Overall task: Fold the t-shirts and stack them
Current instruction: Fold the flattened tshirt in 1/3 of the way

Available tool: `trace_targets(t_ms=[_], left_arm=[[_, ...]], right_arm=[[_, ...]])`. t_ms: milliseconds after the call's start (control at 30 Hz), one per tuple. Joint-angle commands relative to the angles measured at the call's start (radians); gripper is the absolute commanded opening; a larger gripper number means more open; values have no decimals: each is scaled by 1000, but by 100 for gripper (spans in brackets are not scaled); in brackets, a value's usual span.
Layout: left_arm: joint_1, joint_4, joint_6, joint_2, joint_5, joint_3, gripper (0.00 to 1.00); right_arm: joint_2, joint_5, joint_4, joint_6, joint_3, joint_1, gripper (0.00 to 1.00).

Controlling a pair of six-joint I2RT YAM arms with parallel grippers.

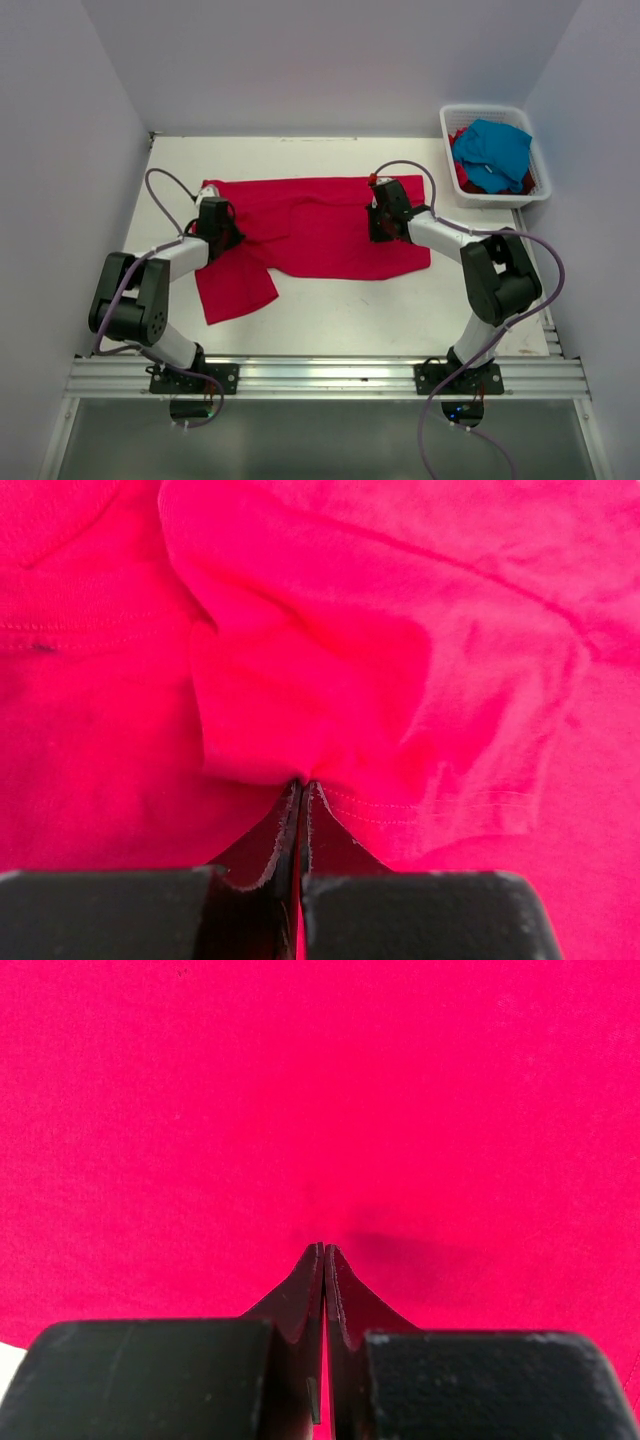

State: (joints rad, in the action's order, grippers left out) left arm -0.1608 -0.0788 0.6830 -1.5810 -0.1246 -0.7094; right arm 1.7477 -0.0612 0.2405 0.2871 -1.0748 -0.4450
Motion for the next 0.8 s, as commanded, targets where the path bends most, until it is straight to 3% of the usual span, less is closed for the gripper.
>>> trace_targets(t_ms=[0, 233, 533, 600, 767], left_arm=[[-9, 8, -26, 82, -4, -59, 0], [-13, 31, -43, 64, -6, -105, 0], [-13, 8, -54, -100, 3, -189, 0], [-13, -10, -54, -149, 6, -211, 4], [-13, -52, -57, -215, 5, -237, 27]], right_arm=[[12, -12, 2, -11, -27, -4, 0], [16, -8, 2, -11, -28, -4, 0], [10, -11, 6, -12, -25, -4, 0], [10, -9, 5, -12, -24, -3, 0], [6, -9, 5, -14, -19, -3, 0]])
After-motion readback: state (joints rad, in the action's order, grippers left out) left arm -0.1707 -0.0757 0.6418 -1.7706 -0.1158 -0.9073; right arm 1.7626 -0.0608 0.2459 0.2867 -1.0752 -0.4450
